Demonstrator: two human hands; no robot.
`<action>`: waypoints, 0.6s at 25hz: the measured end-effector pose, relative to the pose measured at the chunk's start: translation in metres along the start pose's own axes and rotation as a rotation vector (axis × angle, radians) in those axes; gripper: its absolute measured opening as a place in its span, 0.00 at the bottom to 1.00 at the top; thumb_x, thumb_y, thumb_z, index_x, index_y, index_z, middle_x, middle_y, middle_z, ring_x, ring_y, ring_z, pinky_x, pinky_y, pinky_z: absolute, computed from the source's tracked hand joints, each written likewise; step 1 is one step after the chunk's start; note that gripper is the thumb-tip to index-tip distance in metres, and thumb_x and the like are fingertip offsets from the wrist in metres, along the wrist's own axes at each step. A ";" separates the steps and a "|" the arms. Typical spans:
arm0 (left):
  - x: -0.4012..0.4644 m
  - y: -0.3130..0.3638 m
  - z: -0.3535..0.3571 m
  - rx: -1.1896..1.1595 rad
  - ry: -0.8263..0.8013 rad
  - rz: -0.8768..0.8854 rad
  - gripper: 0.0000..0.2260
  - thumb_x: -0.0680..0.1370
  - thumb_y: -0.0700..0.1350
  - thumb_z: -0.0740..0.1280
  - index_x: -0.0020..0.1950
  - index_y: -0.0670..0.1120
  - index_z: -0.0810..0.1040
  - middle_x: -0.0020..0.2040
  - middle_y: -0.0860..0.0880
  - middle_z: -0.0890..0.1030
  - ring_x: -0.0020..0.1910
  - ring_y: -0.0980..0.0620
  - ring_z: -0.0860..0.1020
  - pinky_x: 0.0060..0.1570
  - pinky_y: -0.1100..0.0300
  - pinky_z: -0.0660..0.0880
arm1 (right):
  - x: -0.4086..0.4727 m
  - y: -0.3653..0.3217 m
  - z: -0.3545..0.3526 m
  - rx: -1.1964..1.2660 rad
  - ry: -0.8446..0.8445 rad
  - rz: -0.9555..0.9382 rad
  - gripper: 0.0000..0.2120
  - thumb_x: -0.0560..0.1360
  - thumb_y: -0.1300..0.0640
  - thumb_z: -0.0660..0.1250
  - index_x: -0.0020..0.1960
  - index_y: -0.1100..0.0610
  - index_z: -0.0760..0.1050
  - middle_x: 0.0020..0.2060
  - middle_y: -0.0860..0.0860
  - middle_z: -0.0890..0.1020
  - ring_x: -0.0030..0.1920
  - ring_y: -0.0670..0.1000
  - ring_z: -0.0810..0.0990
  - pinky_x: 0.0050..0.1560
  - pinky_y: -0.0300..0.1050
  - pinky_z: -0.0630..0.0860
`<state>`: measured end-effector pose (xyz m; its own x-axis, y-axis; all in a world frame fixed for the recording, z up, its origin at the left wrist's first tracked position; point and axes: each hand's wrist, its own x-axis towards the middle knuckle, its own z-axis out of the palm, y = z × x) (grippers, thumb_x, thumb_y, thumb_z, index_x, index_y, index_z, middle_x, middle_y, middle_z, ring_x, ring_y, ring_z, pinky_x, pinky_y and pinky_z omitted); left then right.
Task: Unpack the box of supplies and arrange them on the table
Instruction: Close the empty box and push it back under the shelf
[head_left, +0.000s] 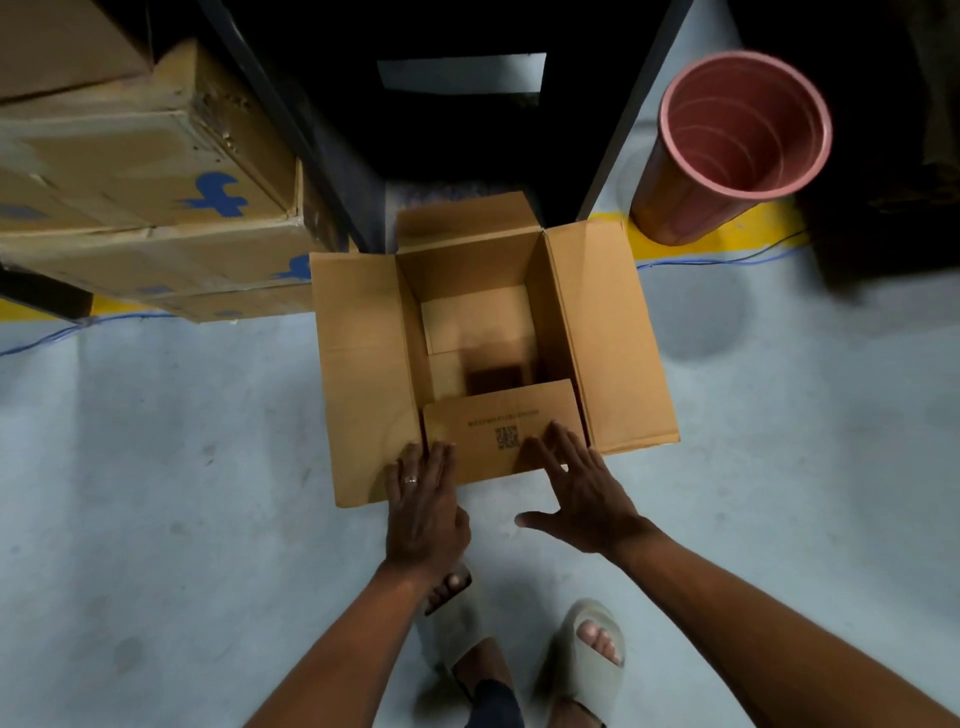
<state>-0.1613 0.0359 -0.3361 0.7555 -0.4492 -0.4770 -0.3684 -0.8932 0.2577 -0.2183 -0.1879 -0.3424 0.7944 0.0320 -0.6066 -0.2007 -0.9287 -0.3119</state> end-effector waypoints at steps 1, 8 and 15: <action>0.002 -0.002 0.001 0.019 -0.025 -0.003 0.31 0.71 0.46 0.64 0.74 0.40 0.71 0.74 0.41 0.72 0.74 0.33 0.67 0.69 0.31 0.65 | 0.002 0.000 0.000 0.000 -0.030 0.003 0.53 0.71 0.26 0.60 0.81 0.50 0.37 0.80 0.55 0.36 0.80 0.57 0.37 0.80 0.58 0.46; -0.004 -0.010 0.008 0.145 -0.119 0.013 0.42 0.61 0.47 0.76 0.75 0.43 0.70 0.75 0.39 0.69 0.76 0.35 0.65 0.67 0.32 0.63 | 0.007 -0.001 -0.008 -0.085 -0.122 0.002 0.57 0.71 0.31 0.67 0.81 0.53 0.35 0.80 0.56 0.37 0.80 0.58 0.36 0.80 0.59 0.47; -0.002 -0.019 0.008 0.201 -0.006 0.015 0.43 0.67 0.46 0.70 0.81 0.44 0.59 0.80 0.41 0.61 0.79 0.38 0.60 0.70 0.35 0.62 | 0.028 0.013 -0.024 -0.133 0.038 -0.010 0.60 0.69 0.43 0.77 0.79 0.49 0.31 0.79 0.61 0.38 0.80 0.64 0.43 0.79 0.59 0.52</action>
<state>-0.1600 0.0539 -0.3474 0.7461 -0.4618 -0.4797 -0.4804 -0.8722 0.0924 -0.1845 -0.2082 -0.3456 0.8176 0.0296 -0.5750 -0.1173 -0.9692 -0.2167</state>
